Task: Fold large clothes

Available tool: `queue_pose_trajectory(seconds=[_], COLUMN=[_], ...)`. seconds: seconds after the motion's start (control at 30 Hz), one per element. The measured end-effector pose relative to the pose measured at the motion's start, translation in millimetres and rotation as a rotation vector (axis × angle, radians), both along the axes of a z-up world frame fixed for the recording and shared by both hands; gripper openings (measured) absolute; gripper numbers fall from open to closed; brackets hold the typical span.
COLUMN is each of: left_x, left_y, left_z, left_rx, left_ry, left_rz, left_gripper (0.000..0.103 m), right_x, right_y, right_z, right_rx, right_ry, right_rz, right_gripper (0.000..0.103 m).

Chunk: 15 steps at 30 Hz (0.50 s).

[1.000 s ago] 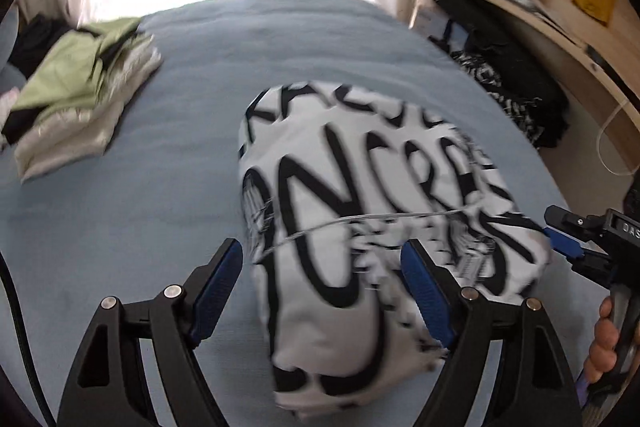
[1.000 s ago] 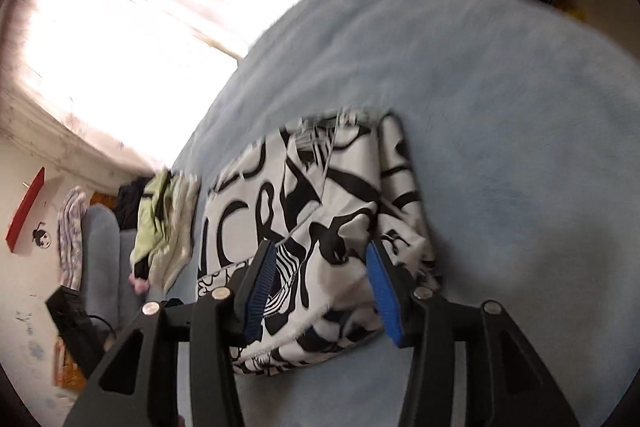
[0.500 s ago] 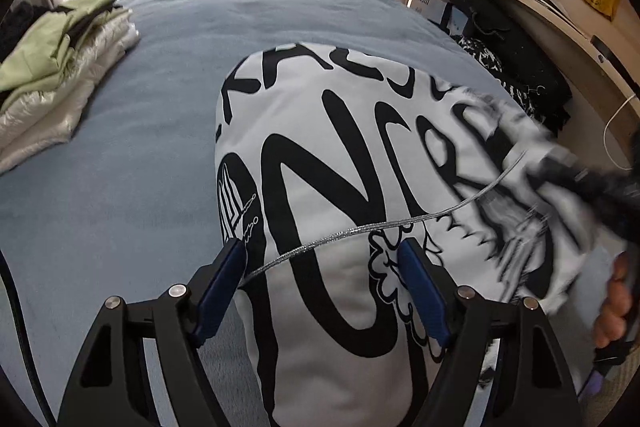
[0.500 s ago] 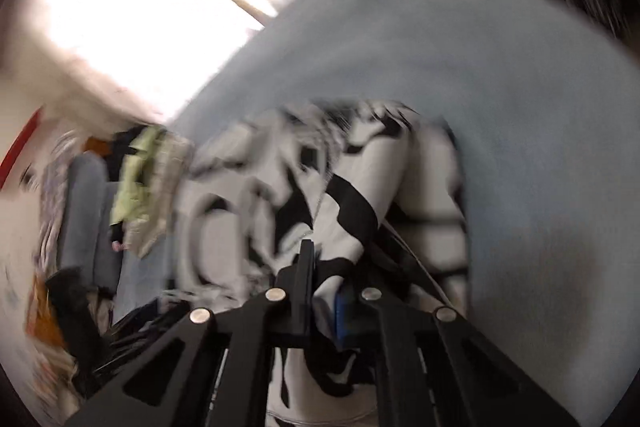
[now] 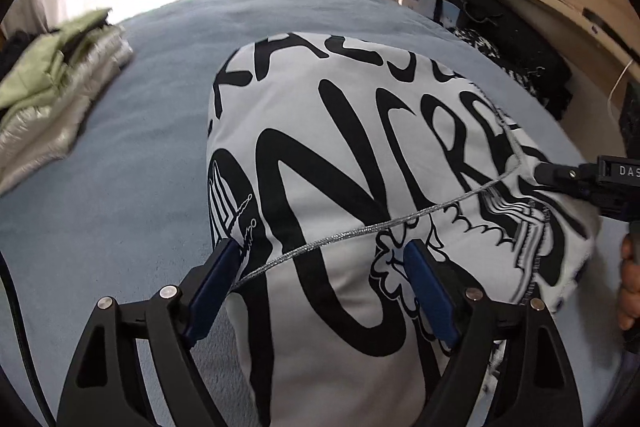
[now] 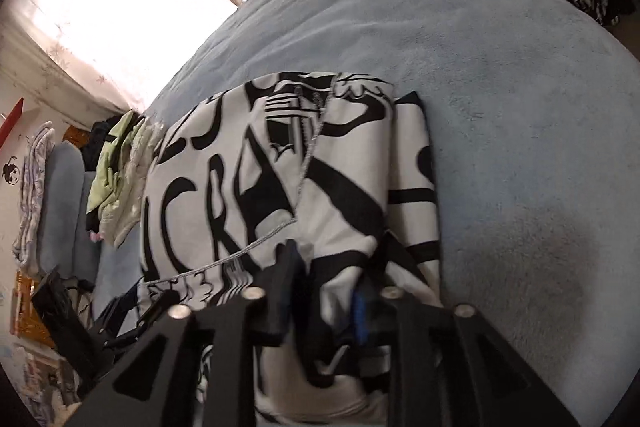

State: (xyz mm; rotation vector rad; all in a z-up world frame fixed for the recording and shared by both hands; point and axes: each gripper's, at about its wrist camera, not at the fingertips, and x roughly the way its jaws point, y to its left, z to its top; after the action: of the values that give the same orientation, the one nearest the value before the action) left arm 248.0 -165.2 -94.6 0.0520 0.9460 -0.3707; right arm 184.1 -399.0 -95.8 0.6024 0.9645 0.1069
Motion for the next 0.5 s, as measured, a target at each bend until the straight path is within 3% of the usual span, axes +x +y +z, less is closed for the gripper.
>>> queue_pose_trajectory(seconds=[0.07, 0.17, 0.5], left_x=[10, 29, 104], left_y=[9, 29, 54], left_z=[8, 20, 7], left_rx=[-0.055, -0.143, -0.237], left_ry=[0.053, 0.073, 0.186], left_rz=[0.001, 0.053, 0.204], left_gripper=[0.083, 0.083, 0.083], right_x=[3, 12, 74], right_y=[-1, -11, -56], right_z=[8, 10, -18], right_rx=[0.017, 0.047, 0.232], right_ry=[-0.003, 0.009, 0.109], right_rz=[0.005, 0.0, -0.092], right_gripper=[0.043, 0.045, 0.046])
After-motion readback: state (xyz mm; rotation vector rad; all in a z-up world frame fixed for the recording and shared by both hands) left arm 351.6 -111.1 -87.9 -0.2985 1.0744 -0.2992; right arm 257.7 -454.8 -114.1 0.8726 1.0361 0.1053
